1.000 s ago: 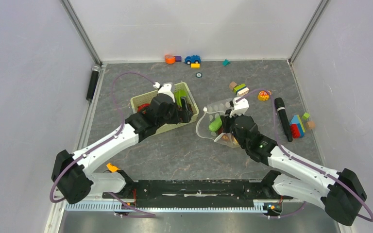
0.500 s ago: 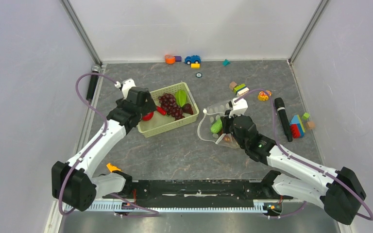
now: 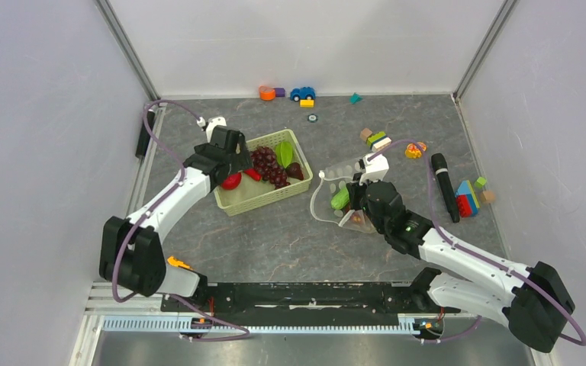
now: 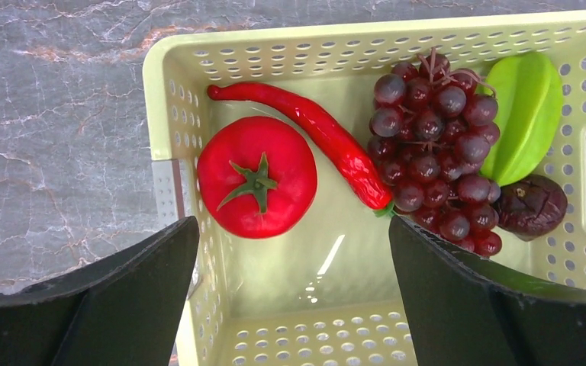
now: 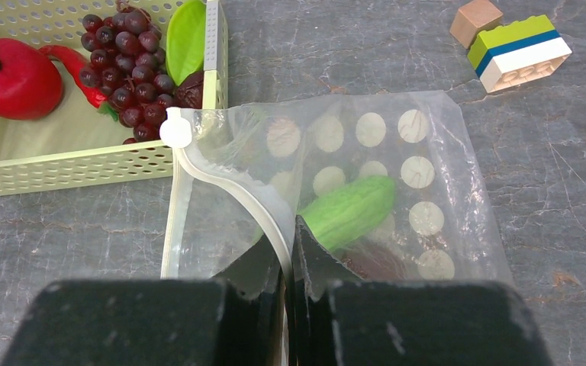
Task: Place the food in the zip-top bag and seal the zipper
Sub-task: Pick up the fake fruit from the bin.
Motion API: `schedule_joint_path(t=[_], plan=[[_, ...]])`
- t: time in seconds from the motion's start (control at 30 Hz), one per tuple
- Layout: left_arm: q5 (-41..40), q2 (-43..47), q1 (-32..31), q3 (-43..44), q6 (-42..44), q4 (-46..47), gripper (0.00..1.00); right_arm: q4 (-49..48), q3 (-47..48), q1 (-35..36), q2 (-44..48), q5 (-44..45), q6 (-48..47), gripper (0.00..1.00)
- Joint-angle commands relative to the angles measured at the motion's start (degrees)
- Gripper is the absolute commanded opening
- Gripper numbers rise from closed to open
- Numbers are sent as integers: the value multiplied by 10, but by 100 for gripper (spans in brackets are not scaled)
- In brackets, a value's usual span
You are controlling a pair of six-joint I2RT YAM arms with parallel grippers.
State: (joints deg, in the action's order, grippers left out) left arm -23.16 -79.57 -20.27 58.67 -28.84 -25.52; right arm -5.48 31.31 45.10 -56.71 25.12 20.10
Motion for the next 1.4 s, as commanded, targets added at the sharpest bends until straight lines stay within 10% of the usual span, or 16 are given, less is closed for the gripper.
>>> schedule_joint_path(t=[0.0,1.03,1.37], plan=[[-7,-33,8,37,24,10,100,-9,21,0,1,11,-8,9],[37,-194,36,63,-6,8,98,-1,38,-1,-39,30,-7,10],[67,-152,36,60,-12,-3,64,2,36,0,-33,33,-4,10]])
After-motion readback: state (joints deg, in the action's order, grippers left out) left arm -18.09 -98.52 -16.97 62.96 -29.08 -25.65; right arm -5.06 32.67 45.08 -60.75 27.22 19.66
